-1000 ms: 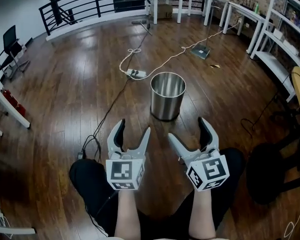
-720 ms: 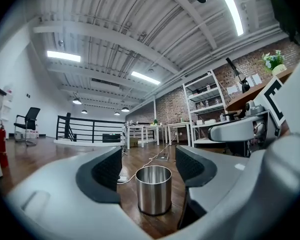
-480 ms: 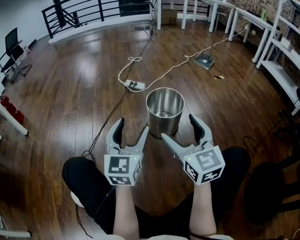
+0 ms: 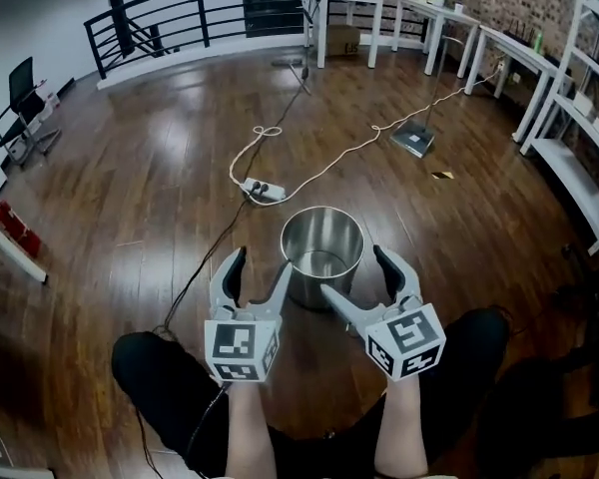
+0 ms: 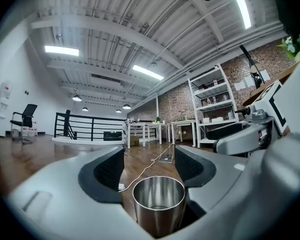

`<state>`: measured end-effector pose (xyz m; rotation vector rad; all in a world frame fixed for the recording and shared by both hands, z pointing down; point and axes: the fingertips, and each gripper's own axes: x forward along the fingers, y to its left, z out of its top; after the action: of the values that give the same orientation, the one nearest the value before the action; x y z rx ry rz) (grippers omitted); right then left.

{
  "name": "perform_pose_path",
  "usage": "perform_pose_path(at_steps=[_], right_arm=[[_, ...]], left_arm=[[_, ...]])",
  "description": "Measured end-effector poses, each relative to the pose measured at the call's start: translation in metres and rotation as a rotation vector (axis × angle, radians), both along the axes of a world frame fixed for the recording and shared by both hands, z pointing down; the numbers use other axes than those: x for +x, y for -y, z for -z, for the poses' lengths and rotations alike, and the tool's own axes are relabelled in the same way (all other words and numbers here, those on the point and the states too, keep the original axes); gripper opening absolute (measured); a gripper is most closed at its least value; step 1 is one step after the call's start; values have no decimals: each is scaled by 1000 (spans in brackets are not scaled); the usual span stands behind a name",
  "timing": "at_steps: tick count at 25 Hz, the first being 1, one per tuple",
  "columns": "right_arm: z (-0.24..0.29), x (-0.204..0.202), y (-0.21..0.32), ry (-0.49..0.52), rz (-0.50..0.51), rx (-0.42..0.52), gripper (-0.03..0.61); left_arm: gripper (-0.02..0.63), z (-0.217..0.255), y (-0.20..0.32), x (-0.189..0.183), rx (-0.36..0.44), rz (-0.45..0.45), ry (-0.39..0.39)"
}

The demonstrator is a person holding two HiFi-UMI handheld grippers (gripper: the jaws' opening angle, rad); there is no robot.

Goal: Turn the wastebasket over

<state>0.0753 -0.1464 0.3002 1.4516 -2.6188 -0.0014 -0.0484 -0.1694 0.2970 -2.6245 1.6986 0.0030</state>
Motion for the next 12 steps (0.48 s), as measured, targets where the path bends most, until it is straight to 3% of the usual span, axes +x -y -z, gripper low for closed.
perform_pose_path(at_steps=[4, 6, 12], right_arm=[[-19, 28, 25, 45, -76, -54, 430], [-31, 38, 34, 60, -105, -79, 430], [-61, 26, 56, 3, -38, -136, 430]], left_arm=[[336, 5, 21, 2, 45, 19, 33], [336, -3, 31, 3, 29, 11, 28], [334, -38, 56, 0, -61, 31, -5]])
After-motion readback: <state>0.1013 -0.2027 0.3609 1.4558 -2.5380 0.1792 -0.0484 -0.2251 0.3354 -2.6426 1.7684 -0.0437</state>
